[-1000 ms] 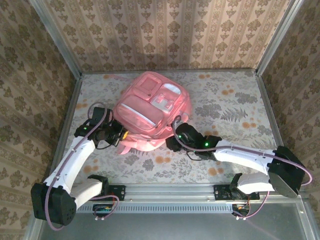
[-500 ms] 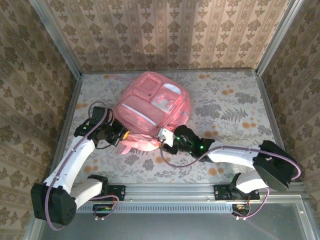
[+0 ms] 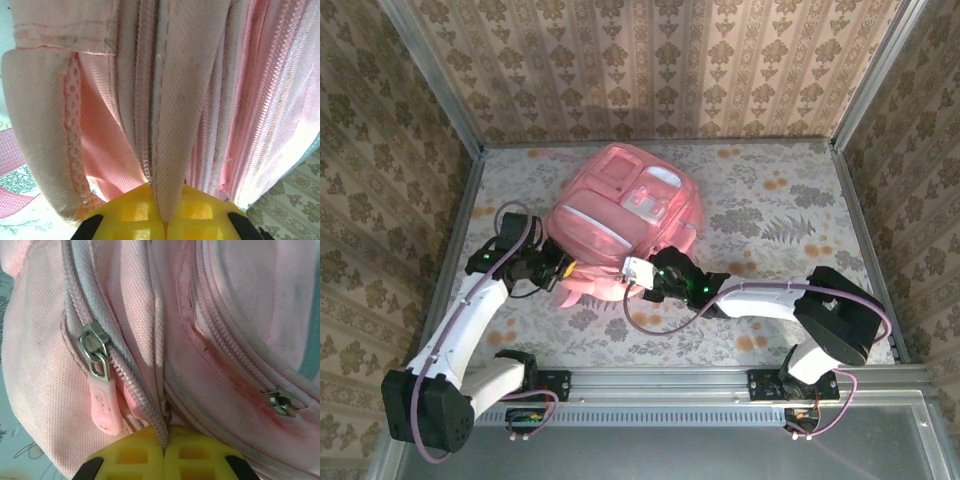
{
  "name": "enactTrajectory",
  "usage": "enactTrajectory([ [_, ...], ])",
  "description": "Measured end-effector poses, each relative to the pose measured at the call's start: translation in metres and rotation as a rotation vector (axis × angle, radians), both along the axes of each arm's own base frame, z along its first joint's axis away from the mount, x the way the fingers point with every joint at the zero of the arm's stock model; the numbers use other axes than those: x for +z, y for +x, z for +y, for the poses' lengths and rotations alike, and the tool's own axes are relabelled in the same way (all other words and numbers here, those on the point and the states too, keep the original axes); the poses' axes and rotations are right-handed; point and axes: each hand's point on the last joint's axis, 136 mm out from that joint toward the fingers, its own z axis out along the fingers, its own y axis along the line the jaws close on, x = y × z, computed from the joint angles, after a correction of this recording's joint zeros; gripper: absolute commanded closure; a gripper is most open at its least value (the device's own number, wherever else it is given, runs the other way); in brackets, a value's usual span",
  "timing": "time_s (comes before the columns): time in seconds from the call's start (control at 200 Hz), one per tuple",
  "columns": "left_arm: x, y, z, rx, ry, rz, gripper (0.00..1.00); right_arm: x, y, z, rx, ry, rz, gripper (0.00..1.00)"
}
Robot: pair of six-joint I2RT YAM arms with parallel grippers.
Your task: Pack books, pencil case, and school supplies into a backpack
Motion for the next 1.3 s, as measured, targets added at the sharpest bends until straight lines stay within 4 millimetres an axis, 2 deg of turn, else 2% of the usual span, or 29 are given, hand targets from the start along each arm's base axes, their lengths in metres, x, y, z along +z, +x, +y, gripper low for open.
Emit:
enactTrajectory([
  [0.17,0.003,0.003,0.0,-0.001,-0.021,-0.01,1.0,0.025,0.013,-0.007,-0.117,0.021,-0.193,1.0],
  [0.36,0.016,0.01,-0.002,-0.008,-0.059,-0.048,1.0,0.065,0.031,-0.02,-0.265,0.078,-0.409,1.0],
  [0.46,0.022,0.013,-0.002,-0.006,-0.076,-0.063,1.0,0.073,0.034,-0.023,-0.3,0.089,-0.467,1.0],
  [0.54,0.024,0.013,-0.001,-0.001,-0.087,-0.065,1.0,0.075,0.033,-0.024,-0.305,0.098,-0.479,0.76],
  [0.67,0.022,0.014,0.006,0.034,-0.086,-0.055,1.0,0.061,0.027,-0.019,-0.226,0.088,-0.389,0.55],
  [0.775,0.02,0.014,0.009,0.053,-0.081,-0.044,1.0,0.051,0.008,-0.011,-0.109,0.096,-0.299,0.51],
  [0.9,0.018,0.014,0.009,0.057,-0.079,-0.031,1.0,0.054,-0.029,-0.02,0.009,0.166,-0.189,0.5],
  [1.05,0.02,0.015,0.009,0.058,-0.079,-0.033,1.0,0.088,-0.058,-0.044,0.063,0.345,-0.108,0.48],
  [1.18,0.02,0.015,0.009,0.065,-0.084,-0.027,1.0,0.102,-0.065,-0.053,0.028,0.475,0.012,0.46],
  [1.3,0.021,0.015,0.009,0.067,-0.088,-0.026,1.0,0.086,-0.055,-0.057,-0.092,0.498,0.219,0.48],
])
